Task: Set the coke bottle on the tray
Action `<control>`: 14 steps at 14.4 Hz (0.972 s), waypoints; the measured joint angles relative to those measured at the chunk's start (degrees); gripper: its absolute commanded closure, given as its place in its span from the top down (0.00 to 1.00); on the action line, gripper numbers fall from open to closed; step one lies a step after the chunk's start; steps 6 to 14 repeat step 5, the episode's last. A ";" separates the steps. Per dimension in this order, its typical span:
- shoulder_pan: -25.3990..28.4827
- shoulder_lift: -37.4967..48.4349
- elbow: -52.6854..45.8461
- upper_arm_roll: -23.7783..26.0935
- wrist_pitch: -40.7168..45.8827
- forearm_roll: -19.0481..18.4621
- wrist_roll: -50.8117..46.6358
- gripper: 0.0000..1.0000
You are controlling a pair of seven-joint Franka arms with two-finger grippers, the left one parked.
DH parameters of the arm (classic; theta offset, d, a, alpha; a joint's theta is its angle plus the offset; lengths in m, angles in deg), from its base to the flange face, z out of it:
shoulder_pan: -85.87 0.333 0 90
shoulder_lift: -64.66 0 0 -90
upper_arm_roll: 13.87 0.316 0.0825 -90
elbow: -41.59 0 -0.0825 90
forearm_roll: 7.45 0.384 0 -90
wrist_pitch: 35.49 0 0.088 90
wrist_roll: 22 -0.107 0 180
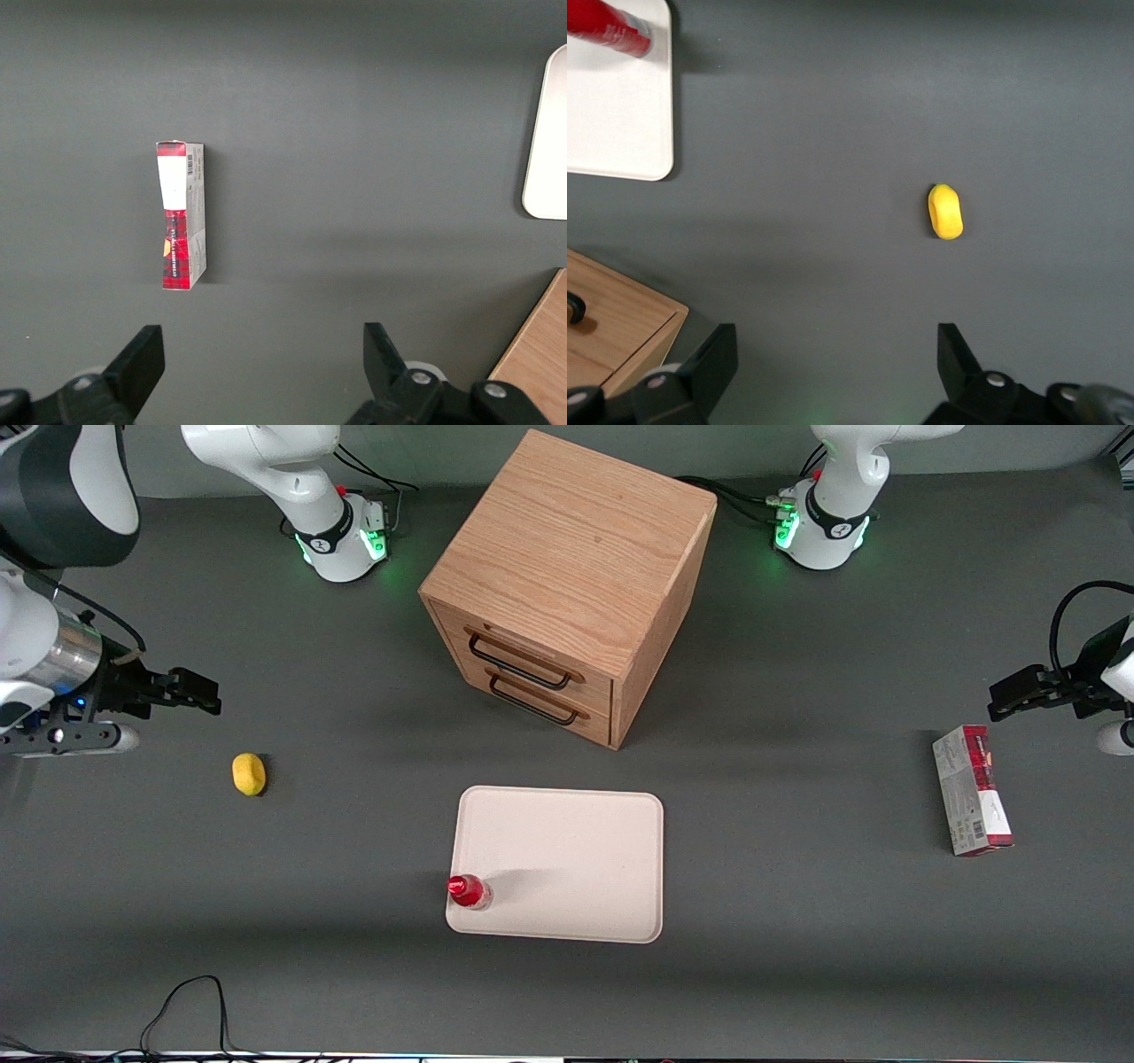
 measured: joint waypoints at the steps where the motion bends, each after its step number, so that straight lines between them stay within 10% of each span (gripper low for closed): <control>1: 1.42 0.26 -0.31 -1.34 0.41 0.00 0.01 1.00; 14: 2.85 0.26 -0.63 -3.16 0.91 0.77 0.02 1.00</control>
